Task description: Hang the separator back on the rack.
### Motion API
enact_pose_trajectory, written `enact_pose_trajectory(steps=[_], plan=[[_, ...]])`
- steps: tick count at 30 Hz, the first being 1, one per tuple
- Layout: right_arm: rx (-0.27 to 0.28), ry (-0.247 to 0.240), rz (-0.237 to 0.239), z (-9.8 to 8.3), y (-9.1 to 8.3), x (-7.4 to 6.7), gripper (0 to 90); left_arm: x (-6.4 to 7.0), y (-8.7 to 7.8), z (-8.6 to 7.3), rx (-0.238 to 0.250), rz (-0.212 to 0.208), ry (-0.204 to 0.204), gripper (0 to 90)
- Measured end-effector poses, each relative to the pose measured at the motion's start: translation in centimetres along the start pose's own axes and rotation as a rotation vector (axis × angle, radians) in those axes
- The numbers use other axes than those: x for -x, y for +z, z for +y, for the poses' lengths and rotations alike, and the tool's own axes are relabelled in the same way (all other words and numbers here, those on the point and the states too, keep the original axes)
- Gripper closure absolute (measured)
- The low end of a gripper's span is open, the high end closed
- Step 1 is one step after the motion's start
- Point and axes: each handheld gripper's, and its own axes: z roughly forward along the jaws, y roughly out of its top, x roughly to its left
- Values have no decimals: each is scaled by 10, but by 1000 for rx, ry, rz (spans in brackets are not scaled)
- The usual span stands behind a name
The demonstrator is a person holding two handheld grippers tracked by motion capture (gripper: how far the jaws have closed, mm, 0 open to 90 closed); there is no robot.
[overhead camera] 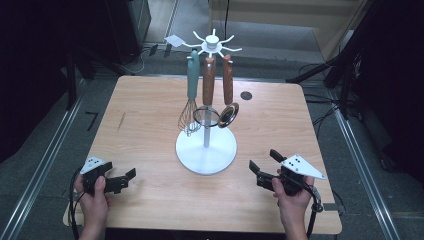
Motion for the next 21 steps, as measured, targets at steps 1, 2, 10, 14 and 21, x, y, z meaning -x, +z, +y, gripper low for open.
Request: enact_pose_trajectory(steps=[1,2,10,14,21], plan=[[-3,2,-6,-3,0,2,177,0,0,0,0,1,0,0],[-8,8,-12,-7,-1,5,177,0,0,0,0,1,1,0],[-28,14,-36,-20,-3,19,179,0,0,0,-1,1,4,0],[-38,12,-56,-27,-6,26,188,0,0,0,-1,0,5,0],[-59,17,-91,-38,-13,43,190,0,0,0,-1,1,6,0]])
